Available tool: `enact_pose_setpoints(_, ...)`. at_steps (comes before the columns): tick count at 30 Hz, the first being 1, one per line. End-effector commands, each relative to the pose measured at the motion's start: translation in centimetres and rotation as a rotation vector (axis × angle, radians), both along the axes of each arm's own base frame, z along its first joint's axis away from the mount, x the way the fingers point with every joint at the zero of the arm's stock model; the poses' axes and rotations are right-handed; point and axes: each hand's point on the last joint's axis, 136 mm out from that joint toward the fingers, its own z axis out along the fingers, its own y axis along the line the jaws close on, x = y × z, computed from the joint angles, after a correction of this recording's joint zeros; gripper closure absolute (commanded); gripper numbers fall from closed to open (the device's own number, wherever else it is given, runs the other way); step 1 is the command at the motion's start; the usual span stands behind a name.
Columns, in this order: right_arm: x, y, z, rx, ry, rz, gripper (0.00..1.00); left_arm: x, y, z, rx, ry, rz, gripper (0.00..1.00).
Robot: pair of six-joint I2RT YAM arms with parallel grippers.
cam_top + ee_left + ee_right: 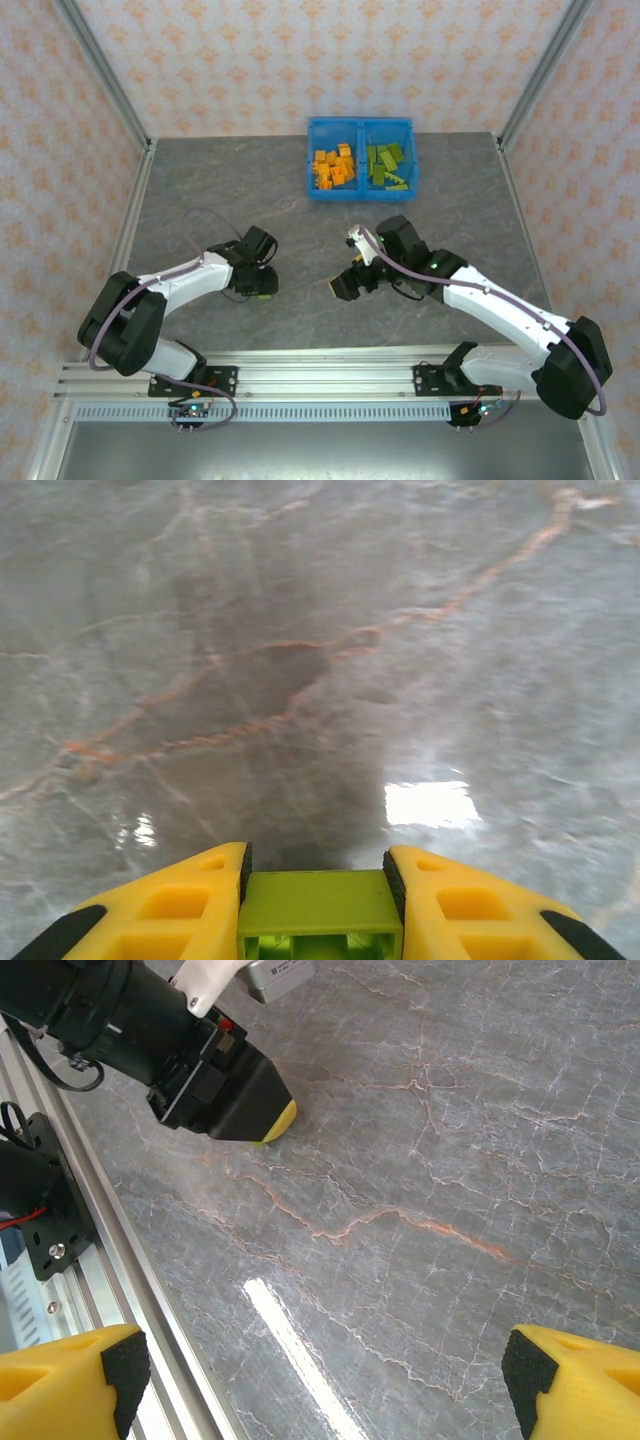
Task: Sort the legos into containers by color
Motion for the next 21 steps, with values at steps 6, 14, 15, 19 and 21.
enact_pose_setpoints(6,2.3,-0.7,3.0,0.02,-0.161,-0.096,0.07,9.4,-4.9,13.2,-0.183,-0.359,0.018,0.69)
enact_pose_setpoints(14,6.9,-8.6,7.0,0.018,-0.353,-0.577,0.02,21.4,-14.0,20.7,-0.196,-0.613,-0.105,0.7)
enact_pose_setpoints(15,7.2,-9.7,7.5,0.036,-0.361,-0.631,0.02,23.0,-15.2,21.7,-0.211,-0.646,-0.109,0.71)
enact_pose_setpoints(19,8.0,-13.9,9.3,0.08,-0.415,-0.833,0.0,28.7,-20.5,21.2,-0.219,-0.716,-0.146,0.71)
enact_pose_setpoints(21,8.0,-15.4,10.0,0.082,-0.432,-0.898,0.01,30.6,-23.3,21.6,-0.237,-0.795,-0.202,0.71)
